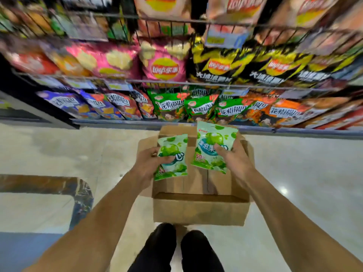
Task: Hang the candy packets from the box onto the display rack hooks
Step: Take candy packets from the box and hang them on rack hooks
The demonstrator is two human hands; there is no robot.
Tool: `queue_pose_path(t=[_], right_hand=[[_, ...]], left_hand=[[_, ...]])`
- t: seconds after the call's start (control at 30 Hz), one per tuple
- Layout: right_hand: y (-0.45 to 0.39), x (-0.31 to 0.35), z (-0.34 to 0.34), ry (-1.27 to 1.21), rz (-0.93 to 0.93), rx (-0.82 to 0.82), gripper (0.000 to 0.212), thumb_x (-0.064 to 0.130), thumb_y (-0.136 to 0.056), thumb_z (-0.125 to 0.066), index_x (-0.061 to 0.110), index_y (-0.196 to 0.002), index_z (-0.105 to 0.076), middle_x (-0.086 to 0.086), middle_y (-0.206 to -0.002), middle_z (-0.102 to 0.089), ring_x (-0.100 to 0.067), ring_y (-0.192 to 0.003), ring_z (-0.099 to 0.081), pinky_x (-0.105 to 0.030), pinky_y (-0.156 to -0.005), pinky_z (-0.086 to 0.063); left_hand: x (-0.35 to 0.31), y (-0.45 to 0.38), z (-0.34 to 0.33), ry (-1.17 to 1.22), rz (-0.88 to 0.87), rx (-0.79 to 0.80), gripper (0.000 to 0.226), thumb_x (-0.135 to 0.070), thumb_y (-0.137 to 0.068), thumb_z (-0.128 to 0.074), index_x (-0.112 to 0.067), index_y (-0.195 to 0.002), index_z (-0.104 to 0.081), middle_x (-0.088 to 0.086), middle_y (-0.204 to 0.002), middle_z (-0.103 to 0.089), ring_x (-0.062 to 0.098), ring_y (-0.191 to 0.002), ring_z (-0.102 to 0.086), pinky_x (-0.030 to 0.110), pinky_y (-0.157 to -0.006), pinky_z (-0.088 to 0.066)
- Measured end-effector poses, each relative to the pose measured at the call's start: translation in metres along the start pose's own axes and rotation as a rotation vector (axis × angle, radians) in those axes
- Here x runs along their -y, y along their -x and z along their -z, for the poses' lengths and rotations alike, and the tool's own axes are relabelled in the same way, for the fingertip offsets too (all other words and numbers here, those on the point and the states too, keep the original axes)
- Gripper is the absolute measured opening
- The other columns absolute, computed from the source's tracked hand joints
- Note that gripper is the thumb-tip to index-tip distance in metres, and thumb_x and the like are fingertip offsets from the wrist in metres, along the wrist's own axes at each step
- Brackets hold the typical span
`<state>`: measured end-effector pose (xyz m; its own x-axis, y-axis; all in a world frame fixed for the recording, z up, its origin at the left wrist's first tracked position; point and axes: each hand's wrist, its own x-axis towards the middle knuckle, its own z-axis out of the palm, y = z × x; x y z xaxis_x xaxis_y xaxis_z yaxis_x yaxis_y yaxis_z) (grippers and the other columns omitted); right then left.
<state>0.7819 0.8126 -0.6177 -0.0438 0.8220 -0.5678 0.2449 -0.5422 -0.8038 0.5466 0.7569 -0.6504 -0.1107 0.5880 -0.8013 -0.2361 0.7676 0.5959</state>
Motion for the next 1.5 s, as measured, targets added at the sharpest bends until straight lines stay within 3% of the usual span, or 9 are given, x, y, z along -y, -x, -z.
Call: queue_pose_path(t=[0.07,0.17,0.3,0.53,0.6,0.7,1.2,1.37,1.5], right_hand=[[0.051,0.063,0.006,0.028,0.035,0.015,0.042,0.015,-0.099,-0.063,0.022,-0.137,-0.045,0.016,-0.110,-0.061,0.003,-0.092,-0.061,-0.004,-0.068,-0.050],[0.111,0.146,0.013,0.067,0.093,0.059,0.087,0.045,-0.092,-0.065,0.021,-0.160,-0.017,0.008,-0.162,-0.029,-0.017,-0.148,-0.032,-0.031,-0.120,-0.032],[0.169,0.245,0.007,0.102,0.242,0.136,0.091,0.051,-0.096,-0.057,0.020,-0.162,-0.003,0.004,-0.169,-0.003,-0.019,-0.157,-0.003,-0.044,-0.127,-0.012],[0.261,0.374,-0.053,0.044,0.513,0.333,0.082,0.055,-0.090,-0.065,0.030,-0.158,-0.026,0.014,-0.158,-0.033,-0.016,-0.147,-0.034,-0.043,-0.121,-0.030],[0.278,0.396,-0.082,0.054,0.556,0.385,0.069,0.056,-0.089,-0.067,0.035,-0.150,-0.041,0.012,-0.150,-0.050,-0.013,-0.135,-0.051,-0.044,-0.111,-0.045],[0.308,0.421,-0.132,0.051,0.633,0.512,0.030,0.033,-0.100,-0.062,0.033,-0.129,-0.059,0.020,-0.119,-0.071,-0.006,-0.111,-0.068,-0.019,-0.081,-0.057],[0.457,0.499,-0.460,0.067,0.783,0.732,0.018,0.019,-0.101,-0.061,0.024,-0.118,-0.062,0.008,-0.111,-0.072,0.005,-0.080,-0.071,-0.014,-0.061,-0.055],[0.477,0.520,-0.545,0.027,0.785,0.784,0.018,0.021,-0.100,-0.062,0.027,-0.117,-0.062,0.014,-0.110,-0.070,0.007,-0.081,-0.070,-0.013,-0.061,-0.054],[0.482,0.547,-0.601,-0.015,0.772,0.779,0.027,0.024,-0.099,-0.065,0.020,-0.125,-0.062,0.006,-0.116,-0.073,-0.006,-0.093,-0.073,-0.020,-0.068,-0.057]], left_hand=[[-0.045,0.069,0.005,0.028,-0.060,-0.011,0.042,-0.005,-0.072,-0.086,-0.003,-0.112,-0.073,0.016,-0.107,-0.078,0.035,-0.096,-0.076,0.050,-0.086,-0.061],[-0.105,0.162,0.013,0.065,-0.172,-0.023,0.039,-0.005,-0.074,-0.085,-0.004,-0.111,-0.074,0.017,-0.106,-0.078,0.036,-0.093,-0.076,0.049,-0.078,-0.063],[-0.178,0.263,0.033,0.068,-0.383,-0.070,0.073,-0.032,-0.056,-0.097,-0.015,-0.120,-0.068,0.009,-0.113,-0.077,0.031,-0.104,-0.074,0.058,-0.093,-0.057],[-0.250,0.408,0.106,0.150,-0.667,-0.267,0.072,-0.041,-0.062,-0.096,-0.014,-0.122,-0.066,0.008,-0.113,-0.077,0.034,-0.105,-0.073,0.065,-0.093,-0.055],[-0.255,0.446,0.130,0.190,-0.726,-0.320,0.046,-0.021,-0.076,-0.087,-0.012,-0.117,-0.070,0.008,-0.109,-0.078,0.032,-0.101,-0.075,0.060,-0.095,-0.056],[-0.254,0.488,0.171,0.256,-0.782,-0.370,0.030,-0.008,-0.086,-0.077,-0.009,-0.115,-0.070,0.009,-0.106,-0.079,0.030,-0.097,-0.076,0.051,-0.089,-0.060],[-0.221,0.618,0.500,0.382,-0.917,-0.738,0.016,-0.010,-0.085,-0.080,-0.010,-0.100,-0.075,0.015,-0.095,-0.079,0.033,-0.085,-0.077,0.049,-0.077,-0.063],[-0.226,0.644,0.577,0.409,-0.932,-0.736,0.020,-0.011,-0.087,-0.078,-0.010,-0.106,-0.072,0.013,-0.099,-0.079,0.032,-0.089,-0.077,0.050,-0.081,-0.062],[-0.240,0.651,0.623,0.460,-0.966,-0.758,0.017,-0.010,-0.089,-0.076,-0.009,-0.105,-0.071,0.010,-0.095,-0.080,0.024,-0.082,-0.078,0.035,-0.063,-0.063]])
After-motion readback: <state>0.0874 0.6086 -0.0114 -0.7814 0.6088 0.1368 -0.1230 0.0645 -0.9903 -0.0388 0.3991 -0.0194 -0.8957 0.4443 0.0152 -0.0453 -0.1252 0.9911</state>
